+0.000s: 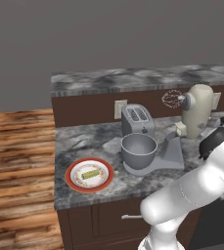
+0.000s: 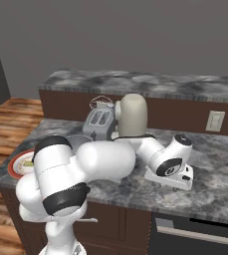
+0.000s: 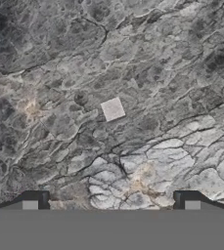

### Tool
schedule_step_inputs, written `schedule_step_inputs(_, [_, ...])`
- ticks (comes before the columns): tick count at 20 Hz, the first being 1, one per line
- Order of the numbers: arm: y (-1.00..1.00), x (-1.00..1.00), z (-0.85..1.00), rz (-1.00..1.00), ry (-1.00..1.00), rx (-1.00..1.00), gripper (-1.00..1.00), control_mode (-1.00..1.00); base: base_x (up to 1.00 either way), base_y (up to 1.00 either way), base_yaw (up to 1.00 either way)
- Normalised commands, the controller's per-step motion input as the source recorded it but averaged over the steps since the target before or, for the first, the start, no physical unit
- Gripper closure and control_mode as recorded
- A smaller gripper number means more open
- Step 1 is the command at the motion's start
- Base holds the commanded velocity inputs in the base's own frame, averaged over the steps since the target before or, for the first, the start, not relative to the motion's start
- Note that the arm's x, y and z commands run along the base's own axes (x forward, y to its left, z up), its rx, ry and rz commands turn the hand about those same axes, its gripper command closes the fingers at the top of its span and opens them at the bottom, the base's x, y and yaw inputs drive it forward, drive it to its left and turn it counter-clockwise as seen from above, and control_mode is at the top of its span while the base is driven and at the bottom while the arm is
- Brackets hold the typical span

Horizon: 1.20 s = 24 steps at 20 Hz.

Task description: Add butter and sugar cubes to the stand mixer bowl and then turn on the stand mixer to begin making frosting.

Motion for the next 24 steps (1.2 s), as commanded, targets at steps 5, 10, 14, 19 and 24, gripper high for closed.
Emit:
schedule_step_inputs(5, [0.08,0.0,0.0,0.15,-0.05,0.0,-1.0,-1.0,0.0,0.0,0.0])
schedule_step_inputs(10, [0.15,0.0,-0.04,0.15,-0.04,0.0,-1.0,-1.0,0.0,0.0,0.0])
schedule_step_inputs(14, [0.06,0.04,-0.03,0.11,-0.08,0.0,-1.0,-1.0,0.0,0.0,0.0])
schedule_step_inputs(19, [0.0,0.07,-0.15,0.07,-0.04,0.0,-1.0,-1.0,0.0,0.0,0.0])
schedule_step_inputs(24, [0.01,0.13,-0.12,0.05,-0.01,0.0,-1.0,-1.0,0.0,0.0,0.0])
